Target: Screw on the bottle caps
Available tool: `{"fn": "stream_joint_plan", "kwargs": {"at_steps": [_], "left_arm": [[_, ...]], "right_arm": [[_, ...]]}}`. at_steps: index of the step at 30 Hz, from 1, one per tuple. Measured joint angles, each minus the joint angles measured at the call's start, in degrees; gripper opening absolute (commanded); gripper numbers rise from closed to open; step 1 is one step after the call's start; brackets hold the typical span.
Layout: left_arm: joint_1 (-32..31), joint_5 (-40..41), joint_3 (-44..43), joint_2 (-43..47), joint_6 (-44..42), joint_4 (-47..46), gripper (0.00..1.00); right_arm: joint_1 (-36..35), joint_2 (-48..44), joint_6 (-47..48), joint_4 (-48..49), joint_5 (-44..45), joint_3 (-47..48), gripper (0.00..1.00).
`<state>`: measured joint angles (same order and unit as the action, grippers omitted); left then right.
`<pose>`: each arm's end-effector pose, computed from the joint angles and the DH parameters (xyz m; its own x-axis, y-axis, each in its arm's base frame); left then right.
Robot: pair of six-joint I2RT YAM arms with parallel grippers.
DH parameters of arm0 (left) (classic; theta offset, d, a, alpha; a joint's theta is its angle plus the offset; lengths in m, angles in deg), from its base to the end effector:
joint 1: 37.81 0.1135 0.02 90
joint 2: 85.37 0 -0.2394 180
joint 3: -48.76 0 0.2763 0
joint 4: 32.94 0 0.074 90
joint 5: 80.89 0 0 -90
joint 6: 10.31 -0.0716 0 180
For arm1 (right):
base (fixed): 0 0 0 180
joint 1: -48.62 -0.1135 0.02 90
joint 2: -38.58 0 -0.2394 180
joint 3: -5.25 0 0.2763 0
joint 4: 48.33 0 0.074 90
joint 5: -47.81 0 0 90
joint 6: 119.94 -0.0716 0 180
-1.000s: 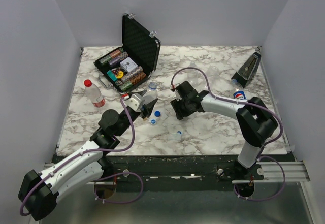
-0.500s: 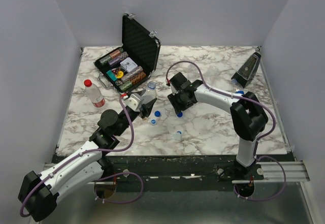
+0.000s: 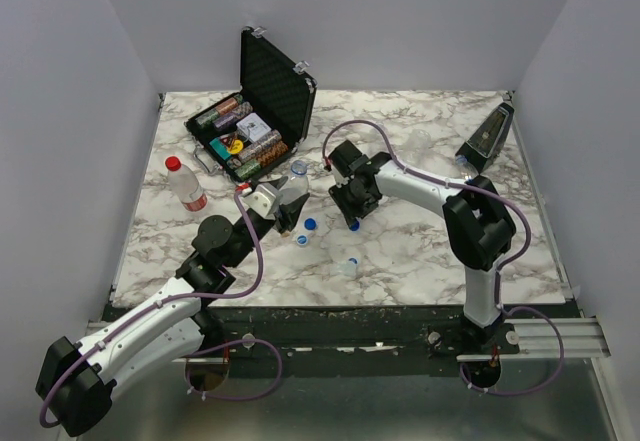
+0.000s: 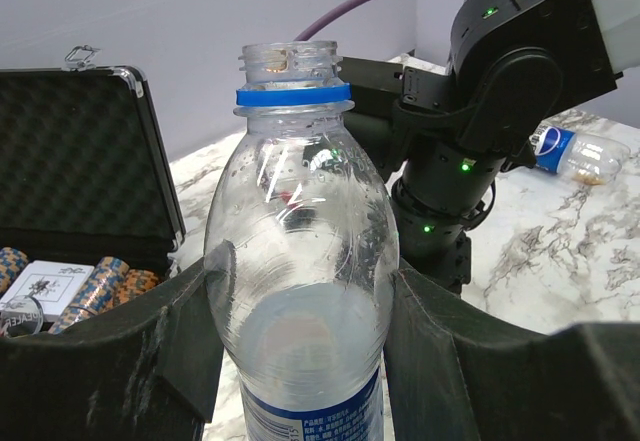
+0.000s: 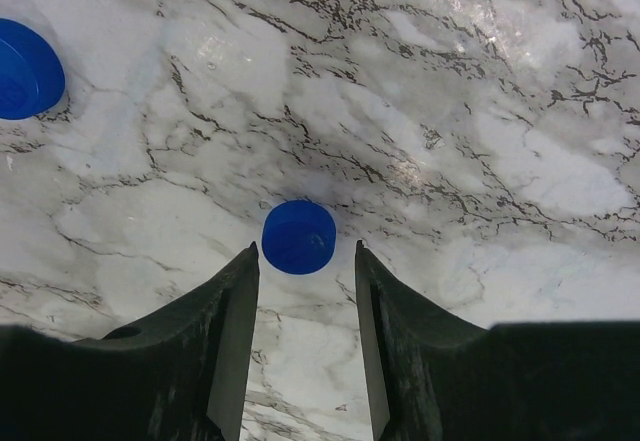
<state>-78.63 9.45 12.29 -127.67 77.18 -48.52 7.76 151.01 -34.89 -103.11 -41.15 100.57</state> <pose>0.1980 -0.1705 0.2712 0.1565 -0.0773 -0.9847 0.6430 0.7647 0.0422 0.3190 0.2742 0.1151 -0.7722 -0.5539 -0.3112 -0.5854 0.8107 0.0096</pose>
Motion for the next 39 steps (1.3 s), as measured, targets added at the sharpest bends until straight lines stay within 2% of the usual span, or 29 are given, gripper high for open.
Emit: {"fn": "stream_joint_plan", "kwargs": {"at_steps": [19, 33, 36, 39], "left_arm": [[0.26, -0.66, -0.07, 0.00, 0.39, 0.04, 0.00], [0.26, -0.98, -0.09, 0.02, 0.42, 0.11, 0.00], [0.26, -1.01, -0.09, 0.02, 0.42, 0.13, 0.00], [0.26, -1.01, -0.09, 0.02, 0.42, 0.17, 0.00]], "right_arm": [[-1.70, 3.32, 0.02, -2.93, 2.23, 3.41, 0.48], [-2.10, 4.81, 0.04, -4.22, 3.87, 3.52, 0.38], [-2.23, 4.81, 0.04, -4.22, 3.91, 3.52, 0.40], [-2.27, 4.81, 0.13, -4.22, 3.89, 3.52, 0.48]]}}
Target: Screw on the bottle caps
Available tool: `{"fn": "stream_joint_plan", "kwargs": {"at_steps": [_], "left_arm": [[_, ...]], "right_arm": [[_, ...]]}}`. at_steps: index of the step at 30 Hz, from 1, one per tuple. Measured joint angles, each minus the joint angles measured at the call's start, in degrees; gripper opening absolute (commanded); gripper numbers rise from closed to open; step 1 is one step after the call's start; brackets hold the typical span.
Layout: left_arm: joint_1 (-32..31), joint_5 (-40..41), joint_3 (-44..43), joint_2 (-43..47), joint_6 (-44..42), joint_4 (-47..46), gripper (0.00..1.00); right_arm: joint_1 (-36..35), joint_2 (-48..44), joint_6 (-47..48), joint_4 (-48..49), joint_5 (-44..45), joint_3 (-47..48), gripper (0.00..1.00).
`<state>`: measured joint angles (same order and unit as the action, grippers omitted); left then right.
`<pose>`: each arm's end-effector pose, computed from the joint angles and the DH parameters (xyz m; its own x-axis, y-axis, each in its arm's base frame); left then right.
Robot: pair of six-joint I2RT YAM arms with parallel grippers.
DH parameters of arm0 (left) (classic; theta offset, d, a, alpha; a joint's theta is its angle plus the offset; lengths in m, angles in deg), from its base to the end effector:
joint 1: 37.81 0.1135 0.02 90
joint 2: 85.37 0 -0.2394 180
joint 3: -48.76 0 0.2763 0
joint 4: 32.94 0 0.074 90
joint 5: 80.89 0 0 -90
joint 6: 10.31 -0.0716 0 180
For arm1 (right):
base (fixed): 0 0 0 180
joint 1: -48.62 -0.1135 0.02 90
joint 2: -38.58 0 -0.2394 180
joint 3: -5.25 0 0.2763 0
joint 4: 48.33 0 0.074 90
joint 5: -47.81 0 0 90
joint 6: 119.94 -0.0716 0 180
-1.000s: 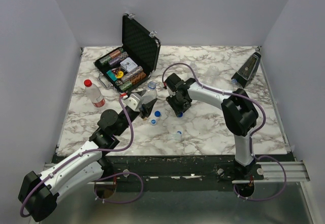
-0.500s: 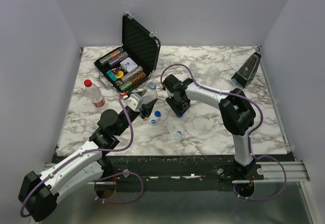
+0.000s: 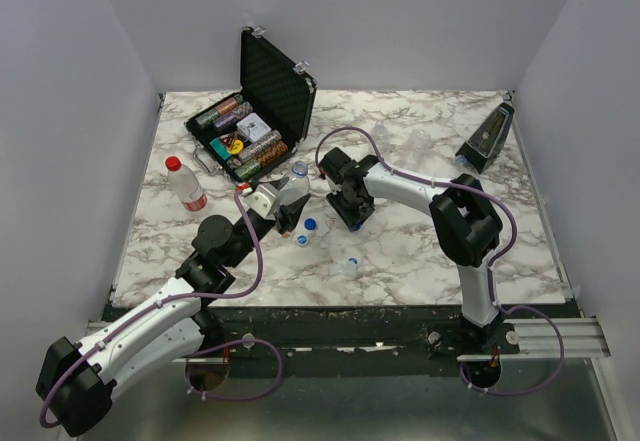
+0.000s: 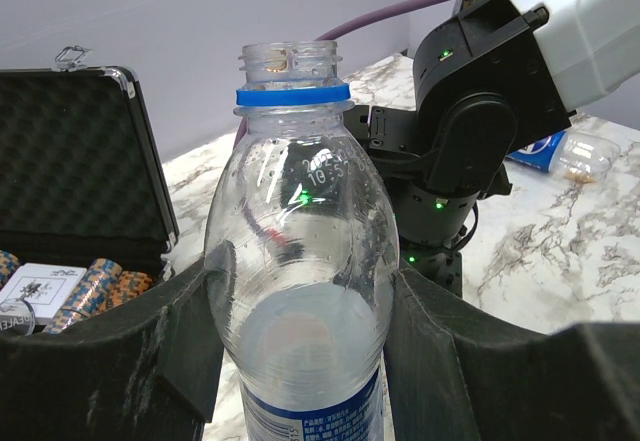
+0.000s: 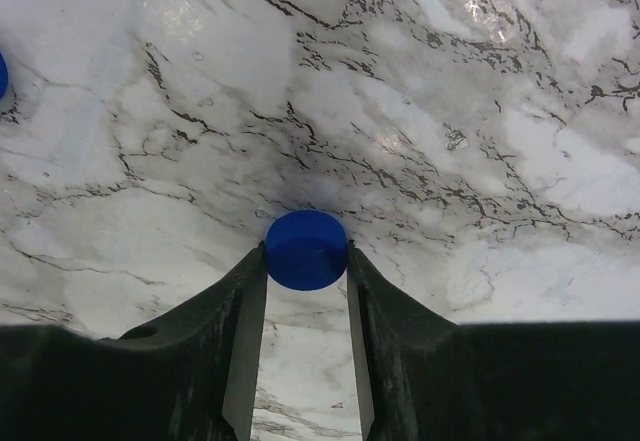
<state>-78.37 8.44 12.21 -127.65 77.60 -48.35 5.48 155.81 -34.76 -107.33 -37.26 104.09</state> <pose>0.1980 -0.1706 0.2715 0.1517 -0.0818 -0.9850 0.6539 0.7557 0.0379 0.3132 0.2851 0.0974 -0.7657 -0.6028 -0.2246 -0.6054 0.7933 -0.0652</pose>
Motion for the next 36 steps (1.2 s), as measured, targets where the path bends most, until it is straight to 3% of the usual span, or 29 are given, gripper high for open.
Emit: {"fn": "stream_joint_plan", "kwargs": {"at_steps": [25, 32, 36], "left_arm": [[0.11, -0.48, 0.00, 0.00, 0.02, 0.24, 0.00], [0.11, -0.50, 0.00, -0.02, 0.09, 0.24, 0.00], [0.11, -0.90, 0.00, -0.02, 0.13, 0.24, 0.00]], "right_arm": [[0.00, 0.00, 0.35, -0.11, 0.00, 0.96, 0.47], [0.00, 0.00, 0.37, -0.17, 0.04, 0.96, 0.31], [0.00, -0.11, 0.44, -0.15, 0.13, 0.96, 0.28]]}}
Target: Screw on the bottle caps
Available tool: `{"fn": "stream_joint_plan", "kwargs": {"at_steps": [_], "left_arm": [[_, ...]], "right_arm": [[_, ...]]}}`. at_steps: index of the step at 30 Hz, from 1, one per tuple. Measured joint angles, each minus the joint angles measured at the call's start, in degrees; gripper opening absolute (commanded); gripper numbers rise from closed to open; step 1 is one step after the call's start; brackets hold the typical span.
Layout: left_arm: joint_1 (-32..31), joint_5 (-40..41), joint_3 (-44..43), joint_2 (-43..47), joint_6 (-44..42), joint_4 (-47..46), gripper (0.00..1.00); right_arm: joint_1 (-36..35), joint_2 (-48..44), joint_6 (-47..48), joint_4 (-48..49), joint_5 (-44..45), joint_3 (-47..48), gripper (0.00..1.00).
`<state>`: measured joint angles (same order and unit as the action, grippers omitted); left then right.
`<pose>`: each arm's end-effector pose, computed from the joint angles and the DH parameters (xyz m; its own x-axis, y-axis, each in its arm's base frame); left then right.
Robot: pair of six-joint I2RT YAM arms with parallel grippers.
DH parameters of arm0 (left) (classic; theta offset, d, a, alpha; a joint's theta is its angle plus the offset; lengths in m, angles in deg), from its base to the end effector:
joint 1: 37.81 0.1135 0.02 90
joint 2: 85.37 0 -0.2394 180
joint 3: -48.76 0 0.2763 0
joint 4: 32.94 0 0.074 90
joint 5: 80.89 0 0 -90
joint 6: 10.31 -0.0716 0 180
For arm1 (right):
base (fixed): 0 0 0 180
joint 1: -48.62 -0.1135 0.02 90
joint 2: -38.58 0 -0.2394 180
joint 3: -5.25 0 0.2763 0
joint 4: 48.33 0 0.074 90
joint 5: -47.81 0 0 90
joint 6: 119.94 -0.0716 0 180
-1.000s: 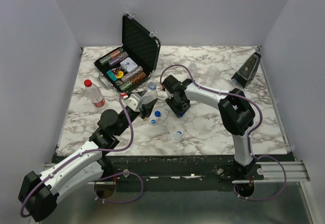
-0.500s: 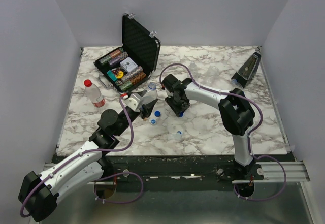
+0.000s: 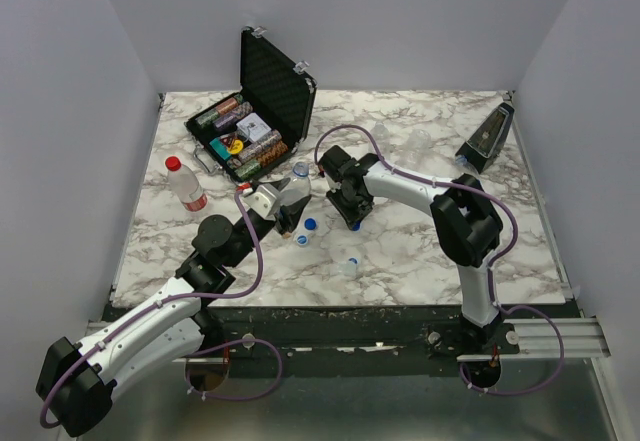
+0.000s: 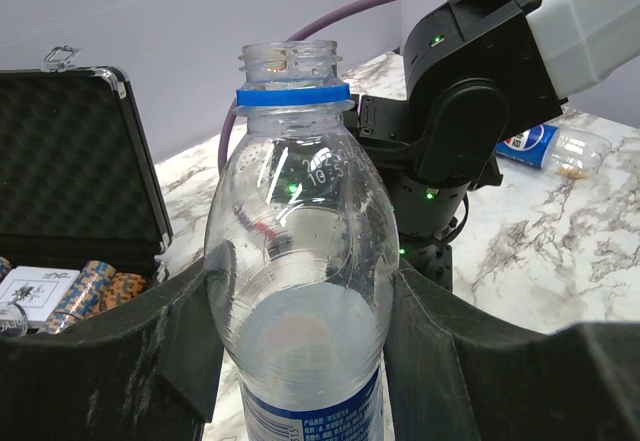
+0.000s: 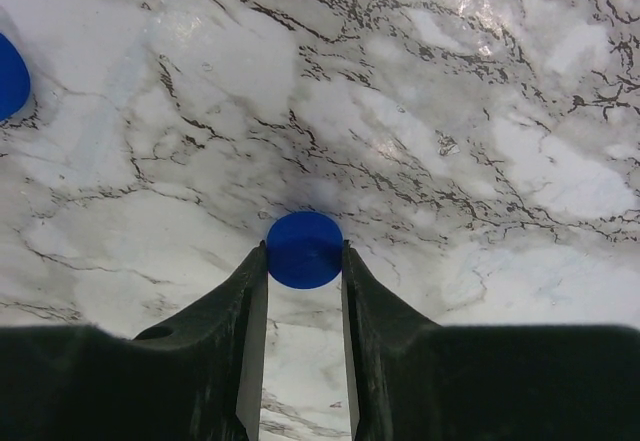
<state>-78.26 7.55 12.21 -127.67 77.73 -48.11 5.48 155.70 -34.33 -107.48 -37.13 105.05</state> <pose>0.1977 -0.1711 0.2708 0.1474 -0.0807 -0.9858 0.6643 0.7465 0.0382 0.3158 0.2873 0.1030 -0.7583 -0.6061 -0.2398 -0.6098 0.7897 -0.0676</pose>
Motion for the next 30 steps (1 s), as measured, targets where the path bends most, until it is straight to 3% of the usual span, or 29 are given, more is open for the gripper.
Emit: {"fn": "stream_joint_plan", "kwargs": {"at_steps": [8, 23, 30], "left_arm": [[0.37, -2.67, -0.39, -0.02, -0.57, 0.46, 0.00], [0.70, -21.51, -5.22, -4.07, -7.02, 5.86, 0.00], [0.70, -29.27, -7.61, -7.72, -9.64, 10.36, 0.00]], "right_arm": [[0.00, -5.90, 1.07, 0.26, -1.31, -2.56, 0.28], [0.76, -43.71, 9.46, 1.99, -11.50, -7.96, 0.28], [0.76, -53.86, 13.60, 1.75, -20.79, -6.95, 0.27]]}}
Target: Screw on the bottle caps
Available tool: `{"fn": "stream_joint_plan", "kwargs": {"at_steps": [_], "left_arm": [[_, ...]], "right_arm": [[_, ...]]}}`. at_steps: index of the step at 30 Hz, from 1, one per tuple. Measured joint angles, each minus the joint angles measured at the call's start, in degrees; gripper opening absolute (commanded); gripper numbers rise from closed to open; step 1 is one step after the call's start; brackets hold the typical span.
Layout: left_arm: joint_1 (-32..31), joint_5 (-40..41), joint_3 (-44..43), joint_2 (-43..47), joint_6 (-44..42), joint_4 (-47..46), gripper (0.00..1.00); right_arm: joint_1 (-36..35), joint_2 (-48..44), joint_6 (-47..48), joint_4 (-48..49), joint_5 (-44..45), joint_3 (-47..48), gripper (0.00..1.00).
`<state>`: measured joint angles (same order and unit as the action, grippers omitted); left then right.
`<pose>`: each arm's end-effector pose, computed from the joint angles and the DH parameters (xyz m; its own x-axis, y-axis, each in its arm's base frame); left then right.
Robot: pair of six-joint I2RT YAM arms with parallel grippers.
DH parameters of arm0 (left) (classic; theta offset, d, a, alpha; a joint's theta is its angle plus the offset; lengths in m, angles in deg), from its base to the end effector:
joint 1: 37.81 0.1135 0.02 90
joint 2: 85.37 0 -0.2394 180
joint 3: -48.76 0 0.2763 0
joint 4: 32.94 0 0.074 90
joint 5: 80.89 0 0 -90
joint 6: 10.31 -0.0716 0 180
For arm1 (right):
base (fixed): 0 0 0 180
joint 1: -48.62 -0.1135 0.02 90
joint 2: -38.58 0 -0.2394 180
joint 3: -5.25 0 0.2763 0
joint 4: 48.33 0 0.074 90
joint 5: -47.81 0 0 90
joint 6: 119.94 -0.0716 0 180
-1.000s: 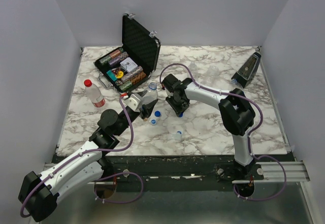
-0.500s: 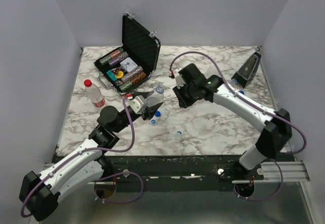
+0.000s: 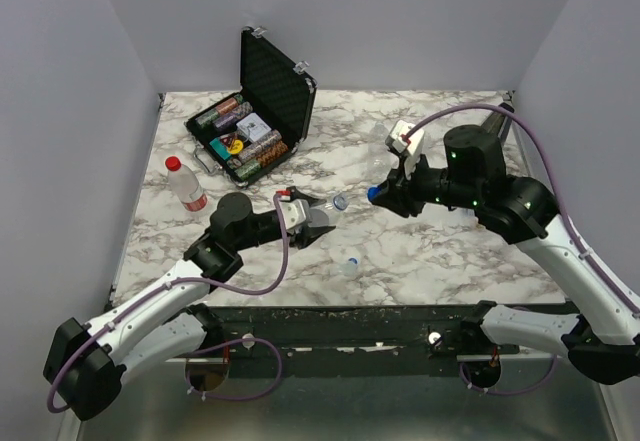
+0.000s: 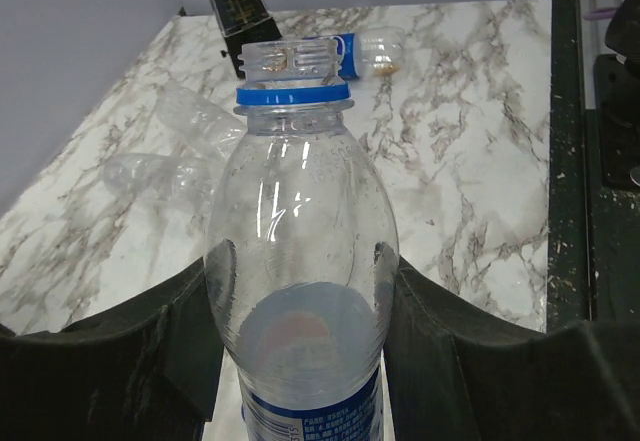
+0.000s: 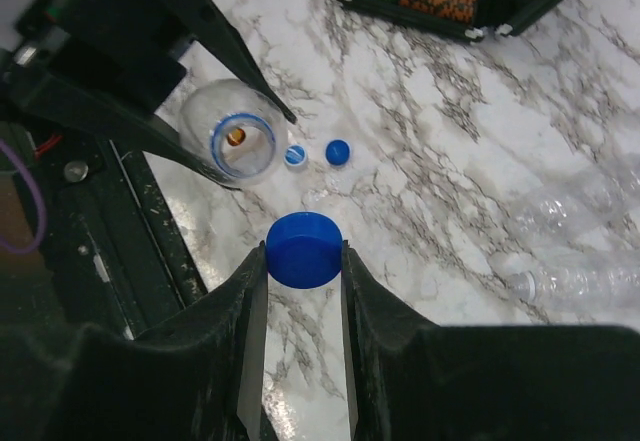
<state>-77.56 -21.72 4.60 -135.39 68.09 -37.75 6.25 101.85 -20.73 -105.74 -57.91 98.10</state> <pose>0.1891 -0.2050 0.2663 0.1758 0.0783 -0.9813 0.9266 0.3234 0.1918 0.1931 0.2024 0.3970 -0.2083 -0.3985 -0.8932 -0.8703 0.4923 -0.0167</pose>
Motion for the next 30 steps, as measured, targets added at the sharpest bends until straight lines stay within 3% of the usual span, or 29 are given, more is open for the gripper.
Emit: {"fn": "stream_joint_plan", "kwargs": {"at_steps": [10, 30], "left_arm": [[-0.24, -6.32, -1.81, -3.26, -2.69, 5.20, 0.00], [-0.87, -9.90, -1.81, -3.43, -4.52, 6.82, 0.00]], "right_arm": [[0.00, 2.03, 3.74, -0.92, -10.43, 1.16, 0.28], [-0.55, 6.45, 6.82, -2.12, -17.20, 1.18, 0.28]]}}
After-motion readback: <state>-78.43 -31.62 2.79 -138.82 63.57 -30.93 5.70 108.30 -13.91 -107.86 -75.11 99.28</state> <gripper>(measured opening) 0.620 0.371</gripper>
